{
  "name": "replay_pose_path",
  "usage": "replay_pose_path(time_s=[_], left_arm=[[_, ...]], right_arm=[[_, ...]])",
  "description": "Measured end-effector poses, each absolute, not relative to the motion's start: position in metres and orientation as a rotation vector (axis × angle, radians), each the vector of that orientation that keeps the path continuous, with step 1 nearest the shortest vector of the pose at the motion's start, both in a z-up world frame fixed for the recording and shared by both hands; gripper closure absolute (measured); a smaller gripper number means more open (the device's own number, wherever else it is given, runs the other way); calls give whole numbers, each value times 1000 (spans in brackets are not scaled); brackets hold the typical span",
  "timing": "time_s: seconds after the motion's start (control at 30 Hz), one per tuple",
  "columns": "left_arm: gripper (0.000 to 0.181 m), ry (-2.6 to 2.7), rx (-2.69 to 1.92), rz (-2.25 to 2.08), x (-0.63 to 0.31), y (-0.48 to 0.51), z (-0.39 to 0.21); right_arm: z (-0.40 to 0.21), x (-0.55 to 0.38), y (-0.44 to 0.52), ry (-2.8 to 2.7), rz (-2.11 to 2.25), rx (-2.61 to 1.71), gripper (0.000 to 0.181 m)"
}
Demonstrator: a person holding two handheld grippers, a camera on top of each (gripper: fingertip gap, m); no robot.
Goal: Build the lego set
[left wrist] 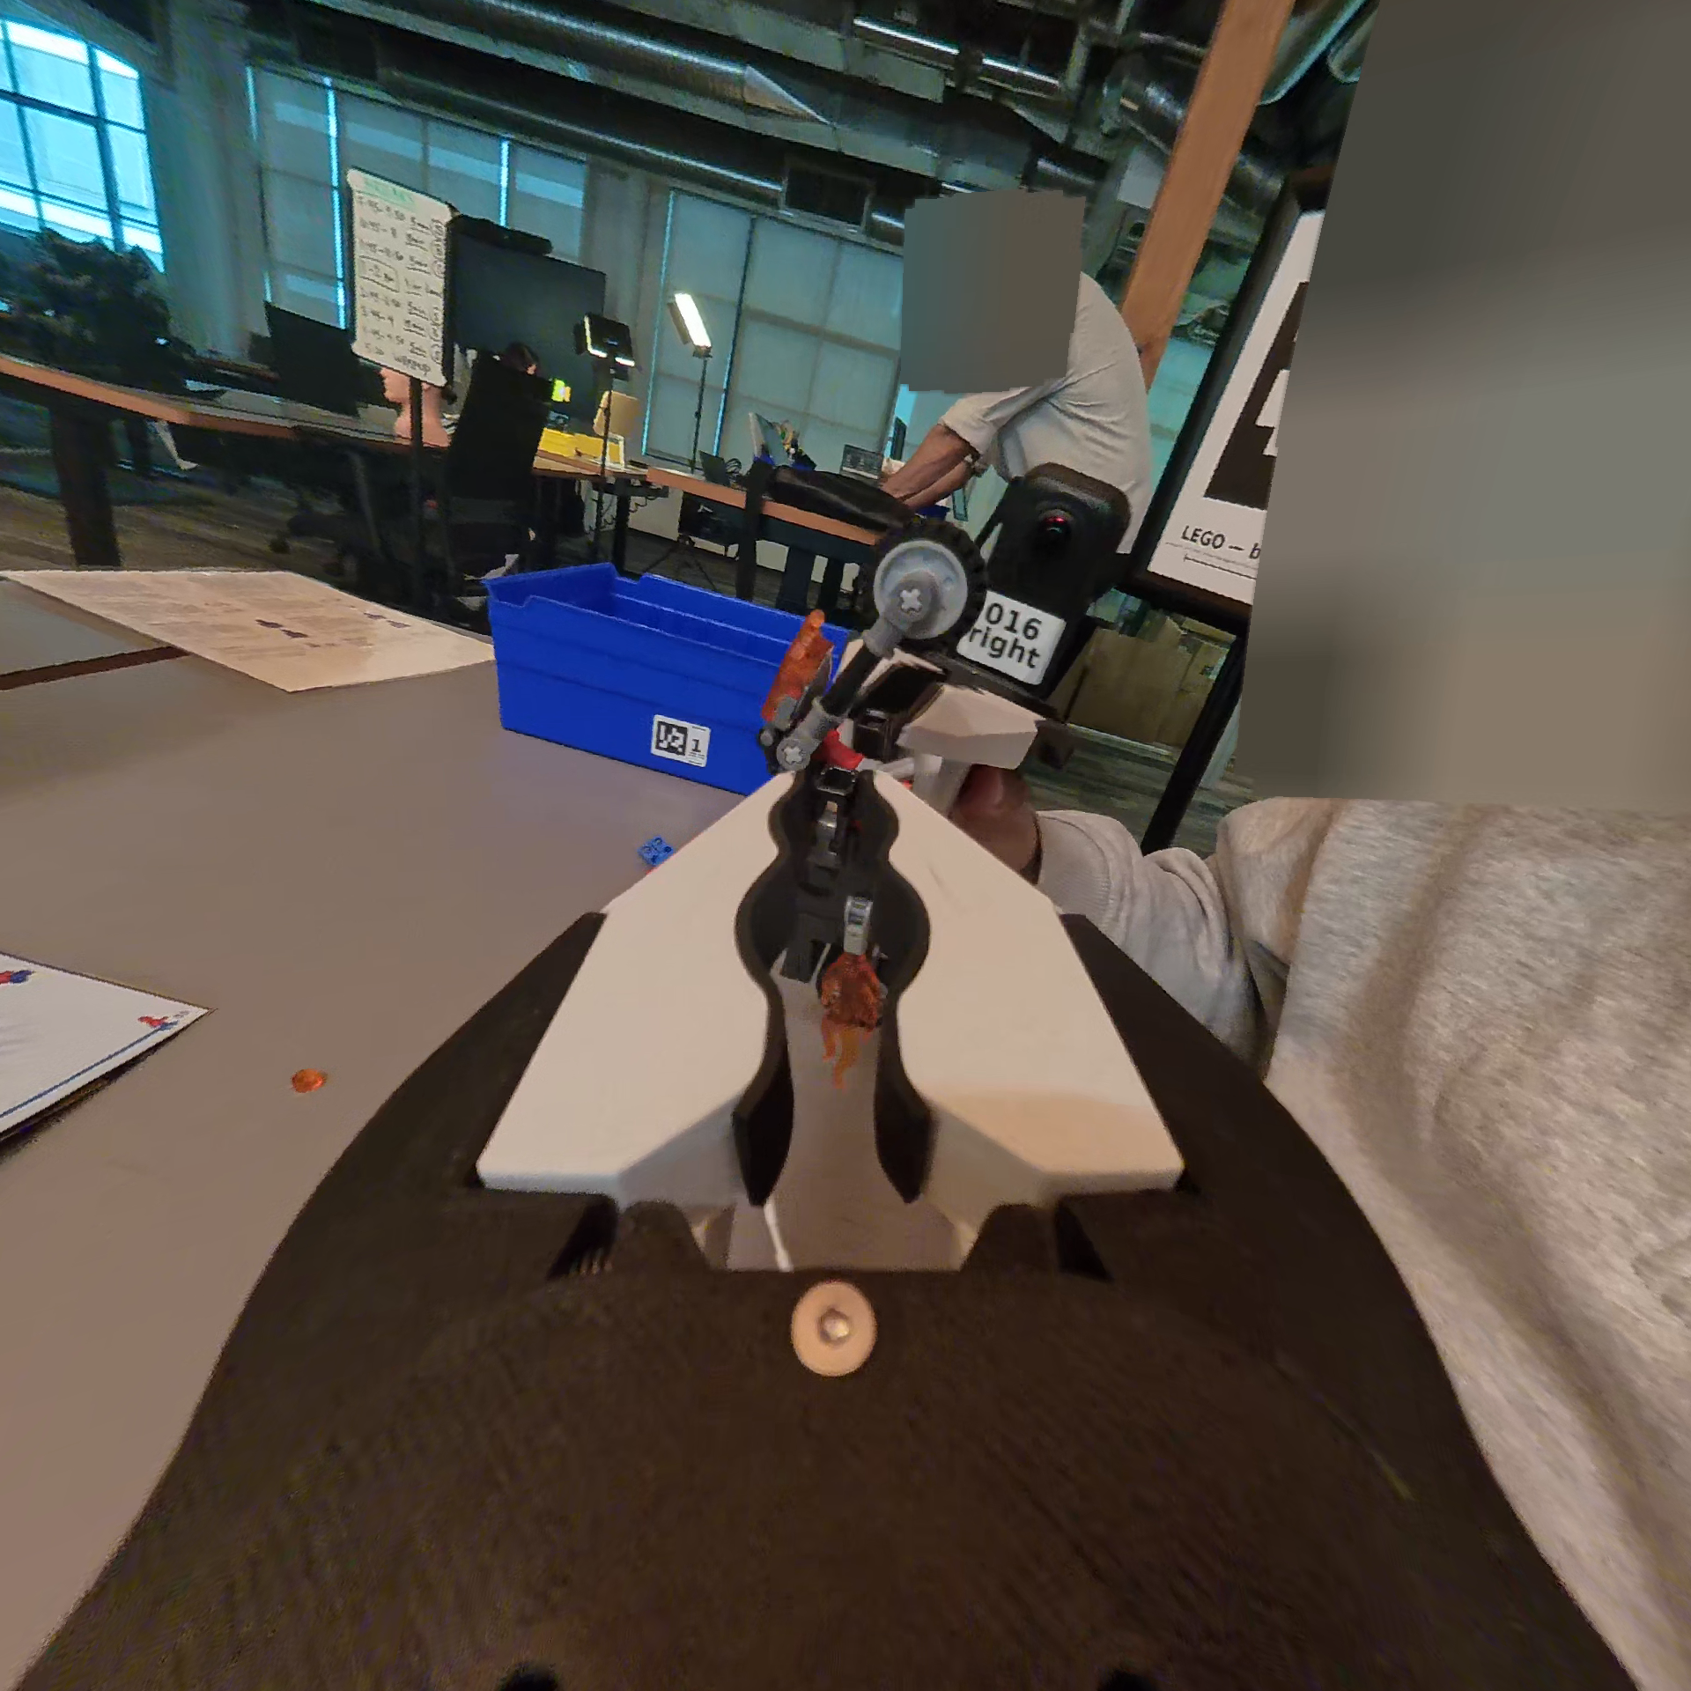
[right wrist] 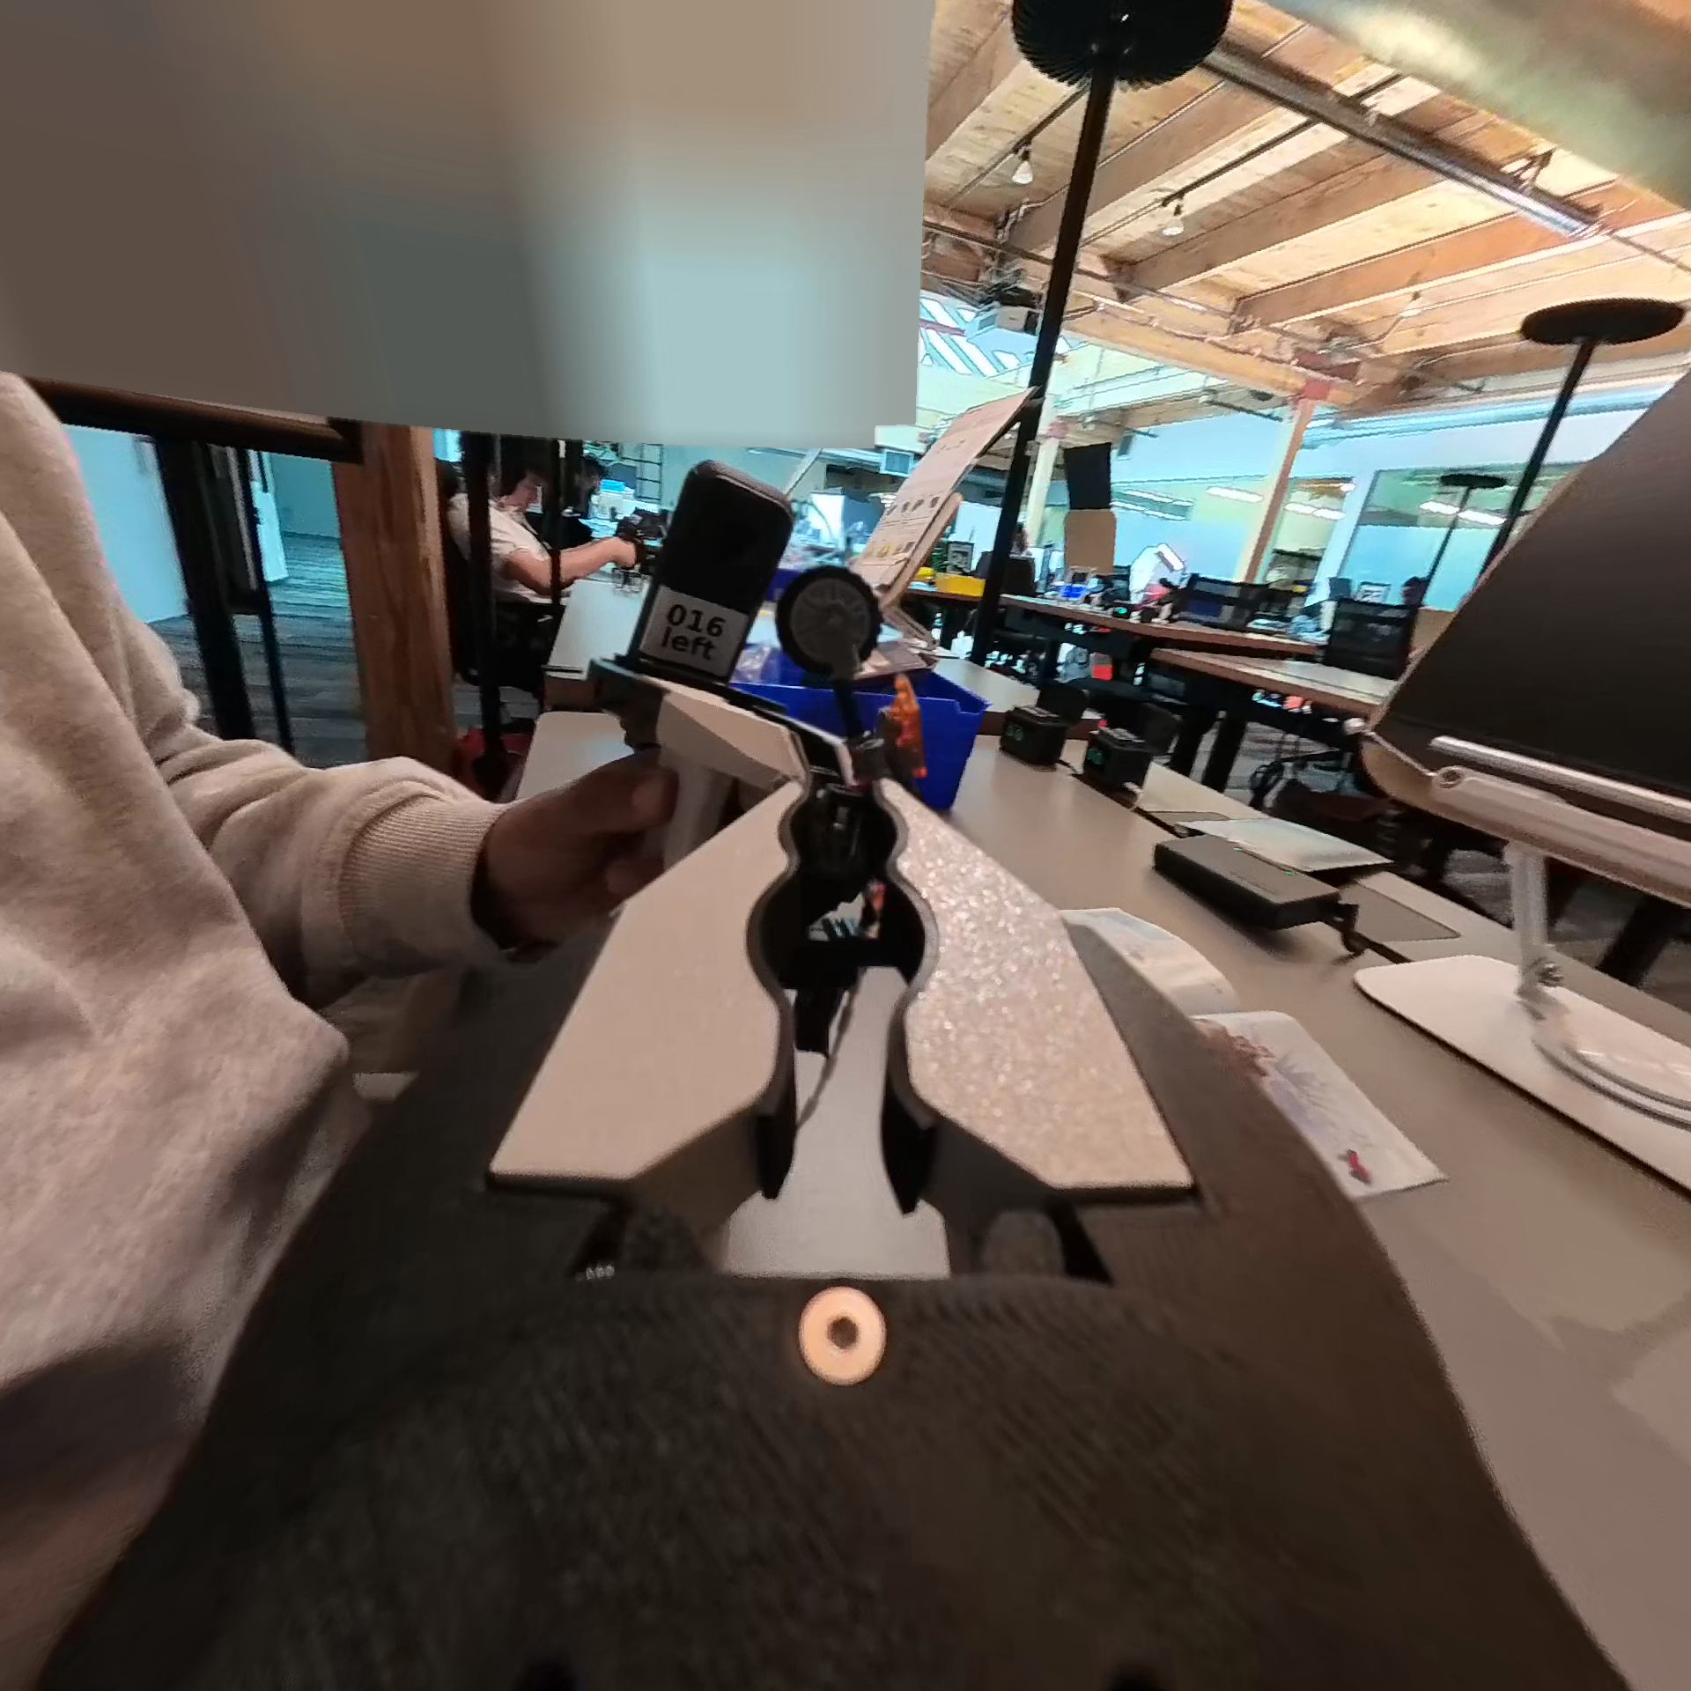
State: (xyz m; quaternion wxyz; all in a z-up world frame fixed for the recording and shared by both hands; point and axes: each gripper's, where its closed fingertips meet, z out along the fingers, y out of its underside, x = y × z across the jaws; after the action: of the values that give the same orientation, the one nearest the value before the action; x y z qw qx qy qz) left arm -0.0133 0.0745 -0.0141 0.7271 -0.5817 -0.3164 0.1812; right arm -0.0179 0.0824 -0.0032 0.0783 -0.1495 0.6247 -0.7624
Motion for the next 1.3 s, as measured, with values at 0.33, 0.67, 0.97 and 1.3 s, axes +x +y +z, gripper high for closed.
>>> replay_pose_path(time_s=[0.33, 0.67, 0.97, 1.3], left_arm=[[175, -717, -1252, 437, -16, 65, -11], [174, -692, -1346, 508, -15, 76, -10], [173, -647, -1369, 477, -11, 88, -9], [108, -565, -1345, 417, -1, 100, 1]], right_arm=[[-11, -25, 79, 1961, -2245, -422, 157], [-15, -13, 78, 1905, -2160, -448, 138], [-19, -8, 78, 1968, -2177, -548, 146], [-2, 1, 107, 1617, -2307, -665, 147]])
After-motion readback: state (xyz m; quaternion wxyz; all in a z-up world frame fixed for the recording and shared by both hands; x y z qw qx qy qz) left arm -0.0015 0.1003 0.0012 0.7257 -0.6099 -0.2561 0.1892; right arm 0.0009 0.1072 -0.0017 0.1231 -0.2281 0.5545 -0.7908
